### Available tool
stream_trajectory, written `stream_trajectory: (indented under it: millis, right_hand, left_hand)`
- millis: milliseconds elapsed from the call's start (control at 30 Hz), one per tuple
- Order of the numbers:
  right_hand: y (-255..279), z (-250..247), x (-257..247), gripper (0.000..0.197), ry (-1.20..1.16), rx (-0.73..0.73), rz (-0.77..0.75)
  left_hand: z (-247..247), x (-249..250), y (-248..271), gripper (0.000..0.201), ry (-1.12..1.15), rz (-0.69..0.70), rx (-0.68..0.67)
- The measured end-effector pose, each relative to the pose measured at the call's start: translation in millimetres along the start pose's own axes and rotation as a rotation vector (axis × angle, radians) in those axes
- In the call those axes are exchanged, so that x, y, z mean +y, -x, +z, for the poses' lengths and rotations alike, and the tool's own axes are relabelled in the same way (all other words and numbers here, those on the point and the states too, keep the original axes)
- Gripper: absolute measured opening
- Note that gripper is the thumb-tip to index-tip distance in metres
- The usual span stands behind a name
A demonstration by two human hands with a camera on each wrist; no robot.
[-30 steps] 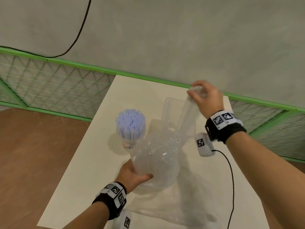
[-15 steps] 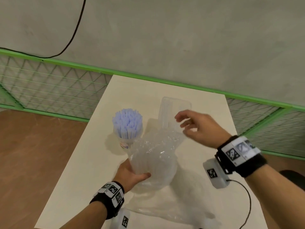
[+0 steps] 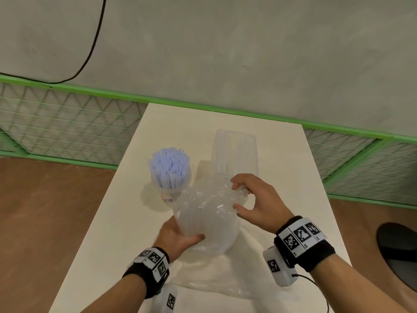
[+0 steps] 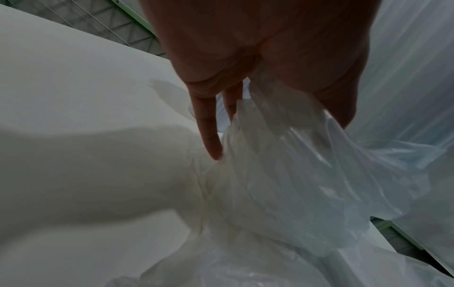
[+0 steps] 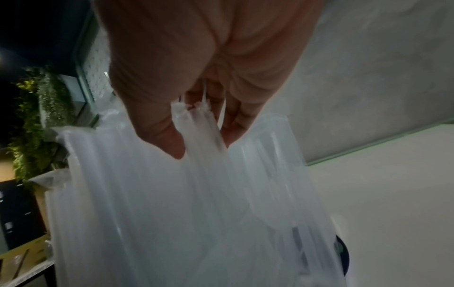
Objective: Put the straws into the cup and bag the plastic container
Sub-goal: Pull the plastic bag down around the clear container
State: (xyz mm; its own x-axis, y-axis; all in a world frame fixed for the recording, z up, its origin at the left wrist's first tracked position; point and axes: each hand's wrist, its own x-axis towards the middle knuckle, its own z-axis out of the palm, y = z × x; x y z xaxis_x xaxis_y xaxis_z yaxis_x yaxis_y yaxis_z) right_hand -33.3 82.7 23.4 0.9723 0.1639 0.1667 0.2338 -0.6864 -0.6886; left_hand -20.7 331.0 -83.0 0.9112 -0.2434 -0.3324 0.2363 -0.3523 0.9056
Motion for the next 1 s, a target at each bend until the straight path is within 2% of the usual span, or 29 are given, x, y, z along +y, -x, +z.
stream_trajectory:
  millis: [100,367,467,567,667,900,1000]
  right_hand:
    - [3.3,7.7,0.7,0.039,-0.021,0.027,0.027]
    - [7.6,30.2,6.3,0.023,0.030,0.180,-0.023]
    - [8.6,35.0,5.1,0.024,0.020,0.142,0.057]
    - [8.8,34.7,1.9,0.024,0.046,0.130,0.072]
    - [5.2,31.8,-1.2,0.032,0.085,0.202,0.047]
    - [-11.0,27.8,-5.9,0.015,0.148,0.391,-0.034]
    - [-17.0,23.0,-12.3,0.019,0.111,0.393,0.000]
  left_hand:
    - [0.1,-0.4,-0.5,0.057,-0.001,-0.001,-0.006]
    - [0.3,-1.9,-0.7,0.057,-0.007,0.001,-0.008]
    - [-0.7,-3.1,-1.4,0.058,-0.026,0.006,-0.005]
    - [-1.7,-5.3,-1.9,0.059,-0.023,0.002,0.001]
    - [-0.7,-6.8,-2.1,0.060,-0.009,-0.005,-0.011]
    - [-0.5,-6.6,-2.7,0.056,-0.023,-0.004,-0.008]
    - [-0.1,-5.9,-2.4,0.054,-0.028,-0.007,-0.002]
